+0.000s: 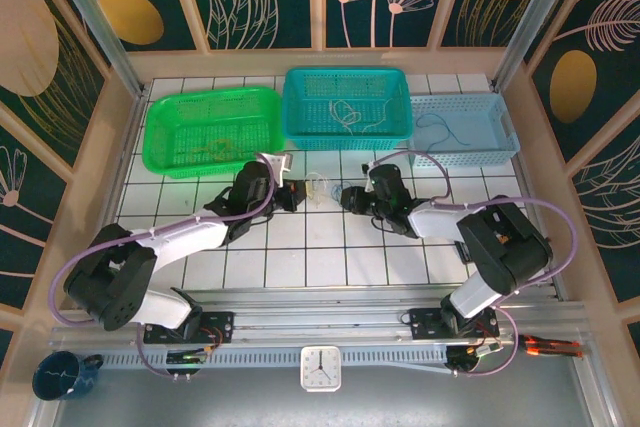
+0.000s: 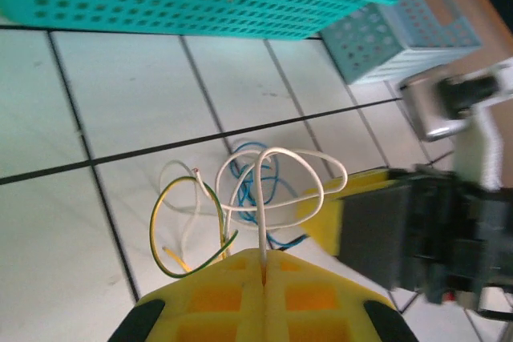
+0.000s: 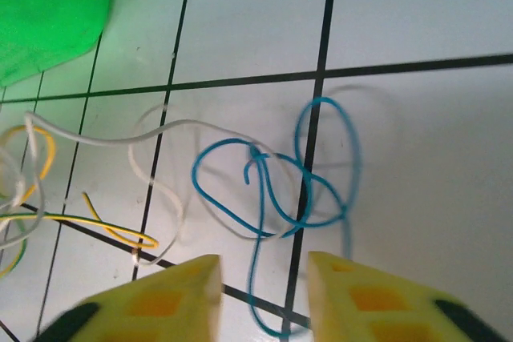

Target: Untangle the cables

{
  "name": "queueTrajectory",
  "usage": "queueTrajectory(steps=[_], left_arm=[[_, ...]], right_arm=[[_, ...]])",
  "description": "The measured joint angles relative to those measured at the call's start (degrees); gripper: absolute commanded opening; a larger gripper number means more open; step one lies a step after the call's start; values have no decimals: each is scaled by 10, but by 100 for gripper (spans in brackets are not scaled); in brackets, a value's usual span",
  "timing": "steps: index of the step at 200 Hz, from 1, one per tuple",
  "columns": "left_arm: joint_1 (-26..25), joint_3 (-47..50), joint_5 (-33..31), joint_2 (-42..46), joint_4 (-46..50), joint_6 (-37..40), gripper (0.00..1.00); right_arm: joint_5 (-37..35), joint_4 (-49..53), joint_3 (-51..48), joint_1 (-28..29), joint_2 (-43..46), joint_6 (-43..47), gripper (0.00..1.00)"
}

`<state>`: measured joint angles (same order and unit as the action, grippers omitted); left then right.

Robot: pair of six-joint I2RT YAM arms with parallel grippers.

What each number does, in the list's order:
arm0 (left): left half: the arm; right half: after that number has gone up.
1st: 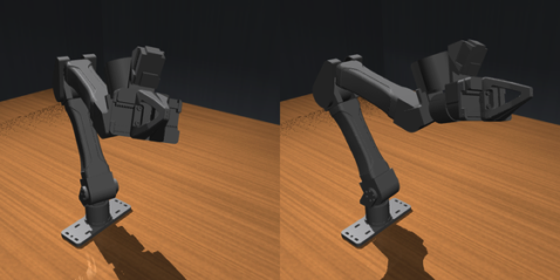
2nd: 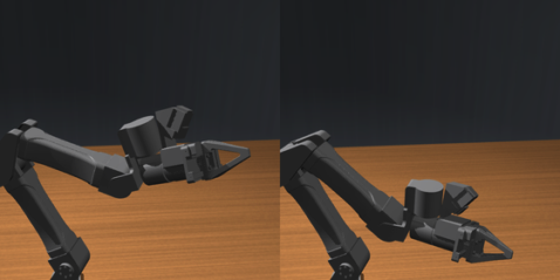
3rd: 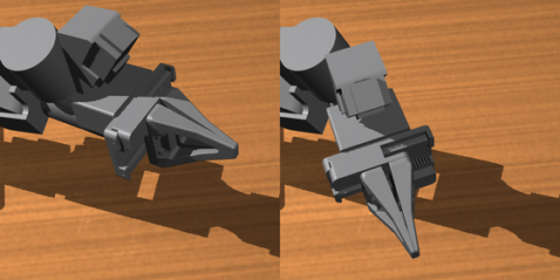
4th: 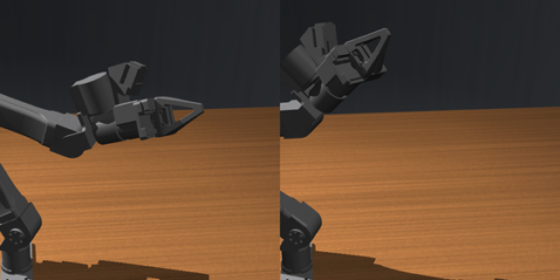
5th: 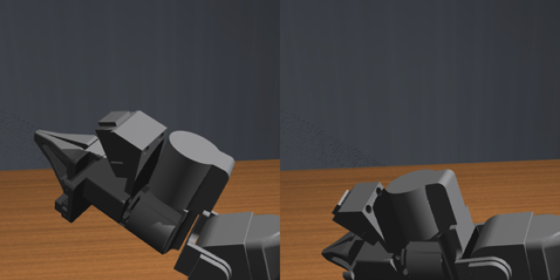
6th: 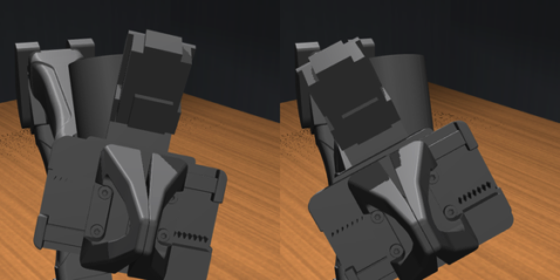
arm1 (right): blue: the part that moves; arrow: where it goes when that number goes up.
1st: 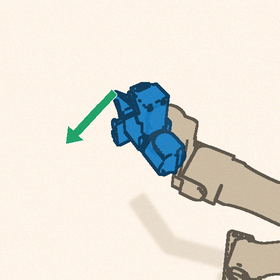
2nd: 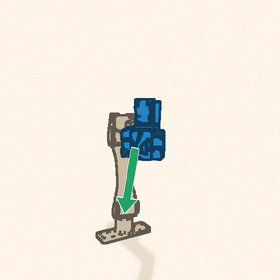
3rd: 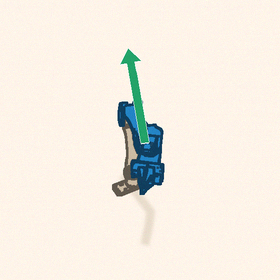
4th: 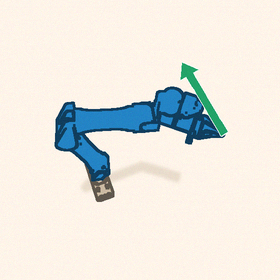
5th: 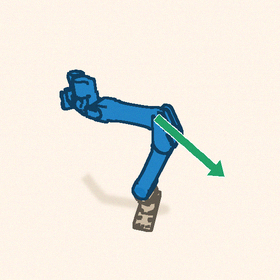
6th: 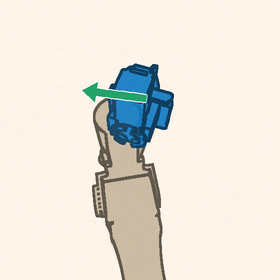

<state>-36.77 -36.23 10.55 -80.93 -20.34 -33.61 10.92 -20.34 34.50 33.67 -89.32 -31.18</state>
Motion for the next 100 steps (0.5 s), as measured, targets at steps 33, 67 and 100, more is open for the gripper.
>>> queueTrajectory(steps=[33,67,100], left_arm=[[0,25,-26,0,0,-8,0],[0,46,-39,0,0,-12,0],[0,60,-45,-1,0,-14,0]], right_arm=[[10,20,12,-12,28,8,45],[9,32,27,-16,43,8,44],[6,50,39,-17,35,9,43]])
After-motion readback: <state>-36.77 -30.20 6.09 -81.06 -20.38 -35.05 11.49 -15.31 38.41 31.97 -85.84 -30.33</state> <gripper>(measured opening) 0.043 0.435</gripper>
